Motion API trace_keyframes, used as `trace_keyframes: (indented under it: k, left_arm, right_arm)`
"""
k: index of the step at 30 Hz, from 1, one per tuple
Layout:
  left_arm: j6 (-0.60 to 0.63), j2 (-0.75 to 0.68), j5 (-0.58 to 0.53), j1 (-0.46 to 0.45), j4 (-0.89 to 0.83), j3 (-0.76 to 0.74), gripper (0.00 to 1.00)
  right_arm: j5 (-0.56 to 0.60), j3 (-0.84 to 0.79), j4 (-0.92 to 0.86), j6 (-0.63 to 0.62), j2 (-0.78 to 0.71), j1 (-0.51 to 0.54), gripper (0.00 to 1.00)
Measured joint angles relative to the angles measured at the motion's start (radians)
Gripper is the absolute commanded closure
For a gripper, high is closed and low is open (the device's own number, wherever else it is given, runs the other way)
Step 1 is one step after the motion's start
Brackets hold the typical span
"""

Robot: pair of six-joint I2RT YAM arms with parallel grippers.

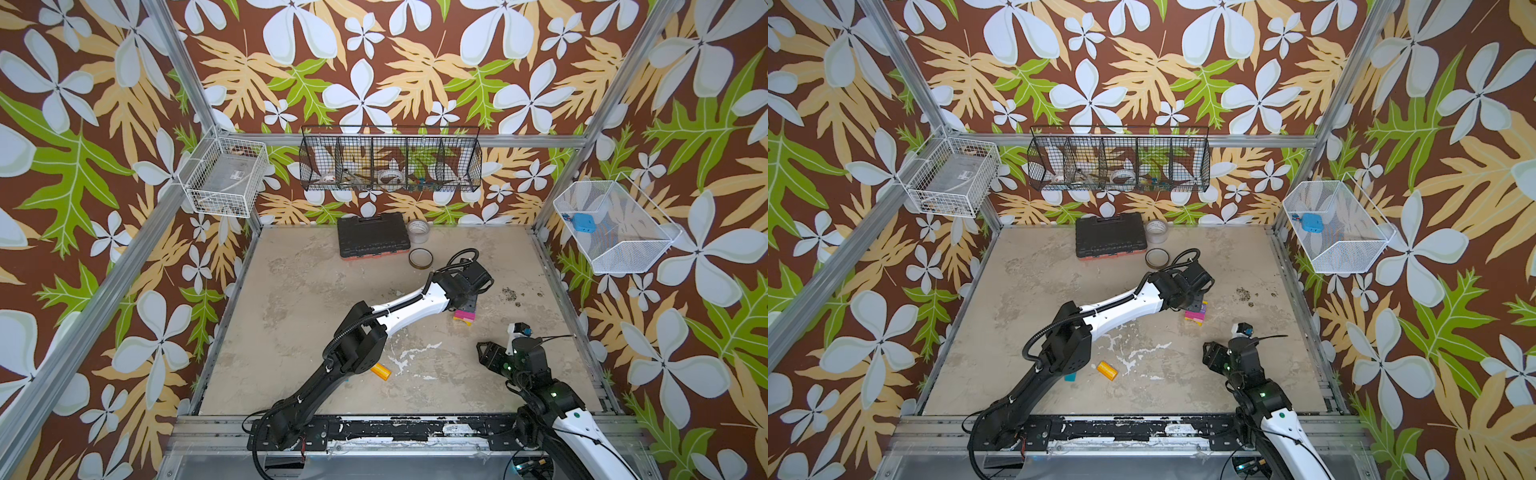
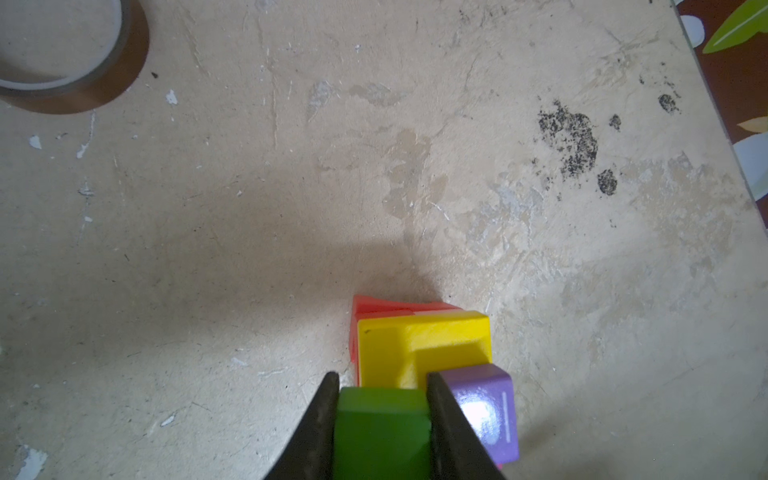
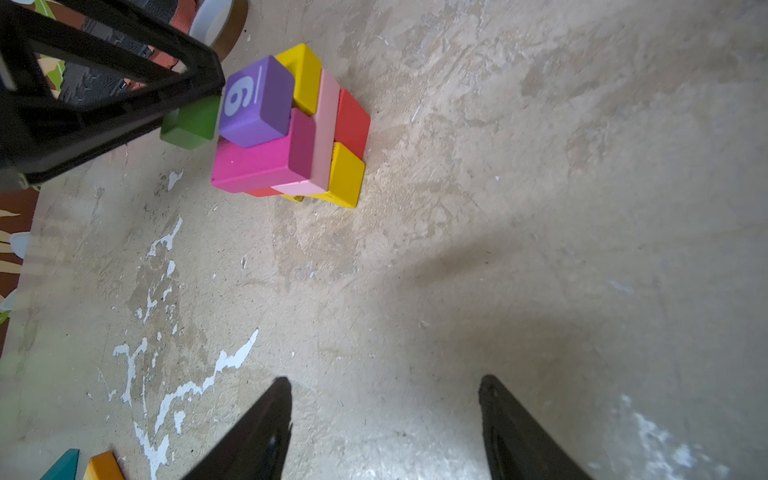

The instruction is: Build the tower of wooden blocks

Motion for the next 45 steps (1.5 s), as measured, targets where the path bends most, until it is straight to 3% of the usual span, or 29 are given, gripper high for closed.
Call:
trace_keyframes:
  k: [10, 18, 45]
  left_arm:
    - [0.000, 0.000, 0.003, -0.003, 0.004, 0.000, 0.64]
    - [0.000, 0.000, 0.007, -0.003, 0.006, 0.000, 0.55]
    - [0.000, -0.015, 0.050, -0.003, 0.024, -0.028, 0.56]
  right_arm:
    - [-0.012, 0.000, 0.000, -0.001, 0.000, -0.001, 0.29]
    - [-0.014, 0.000, 0.001, -0.001, 0.003, -0.001, 0.29]
    - [-0.014, 0.000, 0.001, -0.001, 0.005, -0.001, 0.29]
